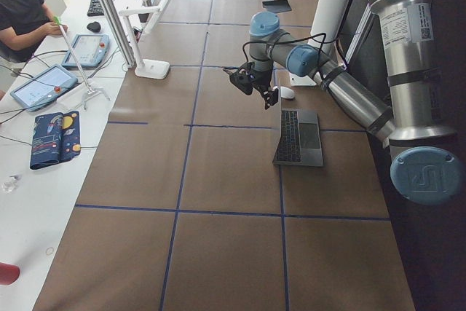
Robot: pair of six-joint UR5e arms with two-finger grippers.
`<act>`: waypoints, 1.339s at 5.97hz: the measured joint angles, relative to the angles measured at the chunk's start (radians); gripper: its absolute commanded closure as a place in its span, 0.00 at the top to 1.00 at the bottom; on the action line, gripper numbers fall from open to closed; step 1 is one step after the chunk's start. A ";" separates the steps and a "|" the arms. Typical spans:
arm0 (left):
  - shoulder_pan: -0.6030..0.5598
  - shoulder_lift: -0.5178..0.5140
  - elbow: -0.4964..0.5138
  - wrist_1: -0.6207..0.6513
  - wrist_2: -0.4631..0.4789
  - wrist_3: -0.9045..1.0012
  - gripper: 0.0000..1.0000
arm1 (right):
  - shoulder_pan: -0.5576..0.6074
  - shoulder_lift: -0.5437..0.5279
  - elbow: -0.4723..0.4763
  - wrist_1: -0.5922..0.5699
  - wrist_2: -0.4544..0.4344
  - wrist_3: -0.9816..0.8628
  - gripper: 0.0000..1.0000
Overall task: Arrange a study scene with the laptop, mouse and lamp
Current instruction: 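Reach the left gripper down and grasp the grey laptop's edge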
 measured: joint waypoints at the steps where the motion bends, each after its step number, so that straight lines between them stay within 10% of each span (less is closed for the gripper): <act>1: 0.030 0.001 -0.020 0.002 0.018 -0.120 1.00 | 0.001 0.003 0.003 0.000 0.000 0.000 1.00; 8: 0.479 0.026 -0.065 0.028 0.320 -0.699 1.00 | 0.002 0.008 0.030 0.000 -0.001 0.003 1.00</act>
